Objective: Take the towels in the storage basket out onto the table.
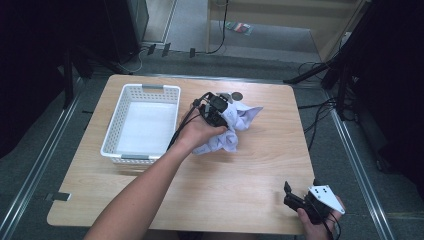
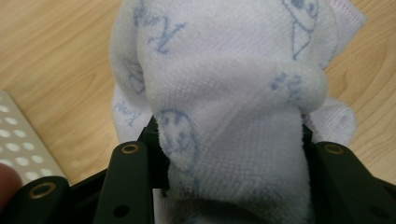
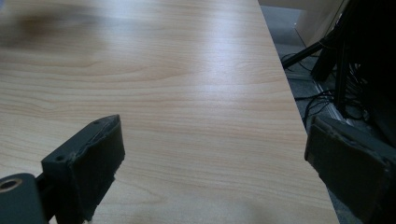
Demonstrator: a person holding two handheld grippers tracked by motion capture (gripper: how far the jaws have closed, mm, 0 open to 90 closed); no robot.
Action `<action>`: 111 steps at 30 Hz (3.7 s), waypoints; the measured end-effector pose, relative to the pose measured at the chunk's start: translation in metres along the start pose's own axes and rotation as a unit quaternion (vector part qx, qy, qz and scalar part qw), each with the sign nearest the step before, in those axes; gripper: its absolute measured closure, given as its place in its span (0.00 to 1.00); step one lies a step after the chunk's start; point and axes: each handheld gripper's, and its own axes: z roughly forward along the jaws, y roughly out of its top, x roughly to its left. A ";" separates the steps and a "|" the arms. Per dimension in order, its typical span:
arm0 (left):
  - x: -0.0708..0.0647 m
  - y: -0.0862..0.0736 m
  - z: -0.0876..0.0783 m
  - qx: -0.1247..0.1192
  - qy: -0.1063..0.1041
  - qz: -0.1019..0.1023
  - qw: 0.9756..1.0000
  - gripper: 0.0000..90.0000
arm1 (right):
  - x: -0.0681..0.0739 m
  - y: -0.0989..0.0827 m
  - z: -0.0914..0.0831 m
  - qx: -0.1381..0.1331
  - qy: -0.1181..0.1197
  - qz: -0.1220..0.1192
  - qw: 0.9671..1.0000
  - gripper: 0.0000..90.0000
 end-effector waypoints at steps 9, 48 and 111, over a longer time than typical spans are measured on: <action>0.000 -0.012 0.028 0.010 -0.018 -0.020 1.000 0.57 | 0.000 0.000 0.000 0.000 0.000 -0.001 1.000 0.05; 0.021 -0.038 -0.006 -0.053 -0.058 -0.060 0.995 0.00 | 0.000 0.000 0.000 0.000 0.001 0.000 1.000 0.05; 0.148 -0.327 -0.101 -0.330 0.049 -0.190 0.923 0.00 | 0.000 0.001 0.001 0.007 -0.003 0.004 1.000 0.06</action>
